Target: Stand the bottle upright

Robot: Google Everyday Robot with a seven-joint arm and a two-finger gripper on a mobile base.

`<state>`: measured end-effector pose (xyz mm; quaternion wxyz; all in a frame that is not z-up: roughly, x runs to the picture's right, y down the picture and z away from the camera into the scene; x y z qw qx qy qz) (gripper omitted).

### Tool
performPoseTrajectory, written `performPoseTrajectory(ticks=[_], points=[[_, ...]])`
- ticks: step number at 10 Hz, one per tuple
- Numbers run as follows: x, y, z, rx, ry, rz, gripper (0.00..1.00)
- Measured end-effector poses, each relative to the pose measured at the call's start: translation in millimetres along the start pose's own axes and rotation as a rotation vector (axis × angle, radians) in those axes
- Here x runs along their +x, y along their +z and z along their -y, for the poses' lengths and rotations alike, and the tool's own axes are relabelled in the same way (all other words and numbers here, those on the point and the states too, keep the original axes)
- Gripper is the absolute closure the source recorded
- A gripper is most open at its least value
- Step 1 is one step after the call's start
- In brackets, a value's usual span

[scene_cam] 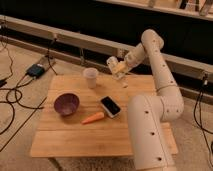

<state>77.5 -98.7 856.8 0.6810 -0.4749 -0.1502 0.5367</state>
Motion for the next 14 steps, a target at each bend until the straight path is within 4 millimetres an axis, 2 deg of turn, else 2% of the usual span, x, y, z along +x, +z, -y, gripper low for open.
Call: performPoseTrajectory(ticks=[1,2,5,11,14], points=[[-8,-3,-7,-0.050,0.031,0.050,1.00],[-9,-5,-4,-0.059,0.090,0.075,1.00],[1,-8,23,-0.040,0.279,0.099,1.00],[-5,4,9,-0.091,0.345,0.084,1.00],[-3,8,14,-0.077,0.503,0.071,1.00]])
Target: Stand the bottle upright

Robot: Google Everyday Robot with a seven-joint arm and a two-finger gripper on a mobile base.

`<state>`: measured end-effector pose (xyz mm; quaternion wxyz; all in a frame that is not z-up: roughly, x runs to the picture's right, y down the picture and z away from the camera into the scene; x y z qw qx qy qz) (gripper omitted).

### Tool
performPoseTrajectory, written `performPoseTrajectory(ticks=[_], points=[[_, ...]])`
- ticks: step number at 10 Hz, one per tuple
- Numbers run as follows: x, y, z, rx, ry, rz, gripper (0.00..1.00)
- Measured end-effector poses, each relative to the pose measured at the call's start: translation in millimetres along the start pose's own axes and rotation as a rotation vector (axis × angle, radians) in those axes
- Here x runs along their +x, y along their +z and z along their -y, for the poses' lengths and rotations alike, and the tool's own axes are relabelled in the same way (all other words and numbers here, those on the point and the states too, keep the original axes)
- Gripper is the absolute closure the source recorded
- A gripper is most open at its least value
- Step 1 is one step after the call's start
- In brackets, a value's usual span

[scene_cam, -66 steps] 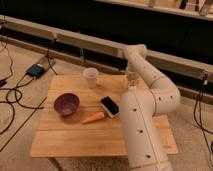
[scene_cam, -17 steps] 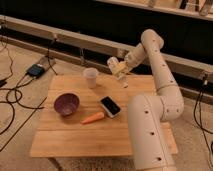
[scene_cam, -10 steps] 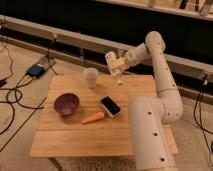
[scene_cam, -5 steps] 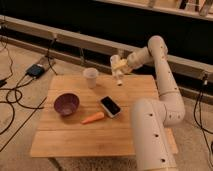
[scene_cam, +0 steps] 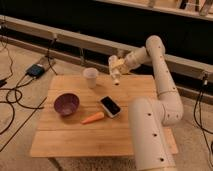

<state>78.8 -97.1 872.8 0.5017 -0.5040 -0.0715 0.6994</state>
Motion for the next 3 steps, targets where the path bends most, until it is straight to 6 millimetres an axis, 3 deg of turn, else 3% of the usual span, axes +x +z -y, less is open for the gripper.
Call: performPoseTrajectory(ticks=[3], points=[[-4.8,-1.3,9.8,0.069,0.195,0.020,1.00]])
